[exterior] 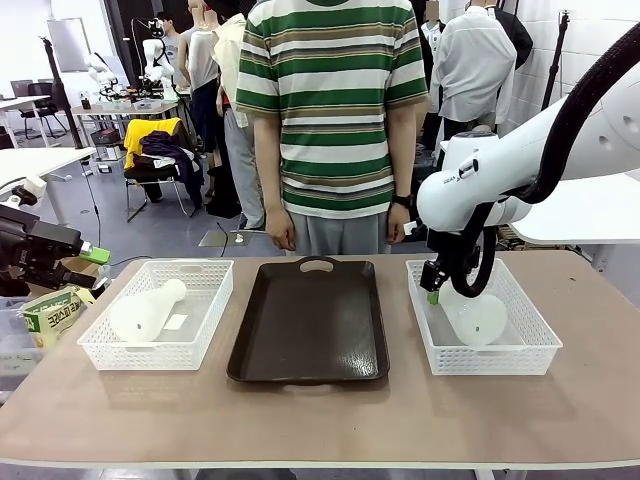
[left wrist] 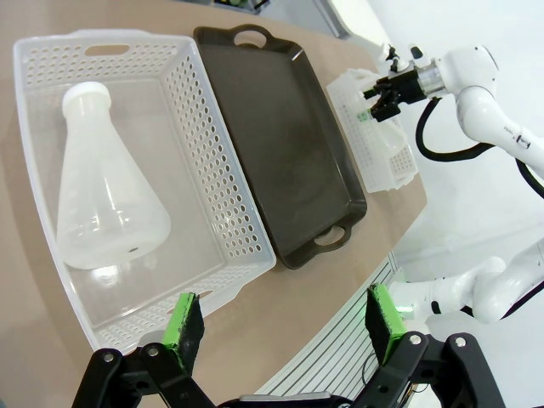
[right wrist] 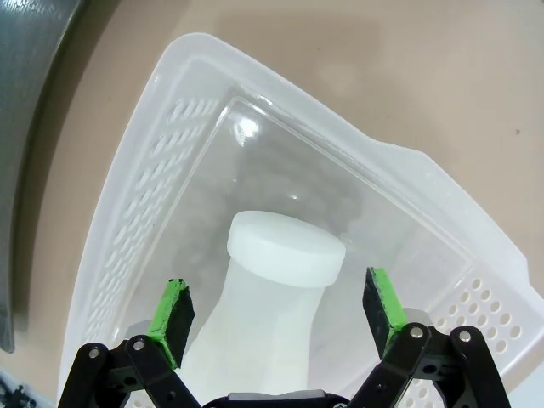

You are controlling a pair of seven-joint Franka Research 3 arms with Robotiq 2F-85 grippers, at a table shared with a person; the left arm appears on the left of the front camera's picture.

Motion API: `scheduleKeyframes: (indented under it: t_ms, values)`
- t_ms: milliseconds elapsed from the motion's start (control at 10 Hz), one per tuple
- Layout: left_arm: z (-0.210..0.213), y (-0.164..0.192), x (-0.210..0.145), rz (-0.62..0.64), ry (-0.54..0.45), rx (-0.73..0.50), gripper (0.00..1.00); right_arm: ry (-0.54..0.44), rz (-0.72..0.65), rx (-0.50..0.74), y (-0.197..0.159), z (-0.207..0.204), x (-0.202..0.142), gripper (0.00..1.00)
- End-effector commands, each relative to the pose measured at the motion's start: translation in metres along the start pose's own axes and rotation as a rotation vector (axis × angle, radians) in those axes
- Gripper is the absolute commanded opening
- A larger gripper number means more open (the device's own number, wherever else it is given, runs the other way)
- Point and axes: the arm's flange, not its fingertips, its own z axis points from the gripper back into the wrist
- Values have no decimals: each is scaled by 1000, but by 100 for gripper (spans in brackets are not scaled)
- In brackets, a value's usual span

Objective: Prepare the laboratory tools.
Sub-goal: Pick up the Big flask that the person points to.

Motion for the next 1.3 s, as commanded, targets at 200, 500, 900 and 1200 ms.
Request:
scheduleKeyframes:
  t_ms: [200,500,900,1200]
  values:
    - [0,1,1,-7,-13,-16,100,20,-22,-46,-1,-4,11,65]
    - [0,1,1,-7,-13,-16,100,30,-32,-45,-2,-3,11,19]
    - [0,1,1,-7,-13,-16,100,50,-56,-35,-6,-6,7,0]
    - [0,1,1,-7,-13,-16,100,61,-97,-13,-13,0,-3,0]
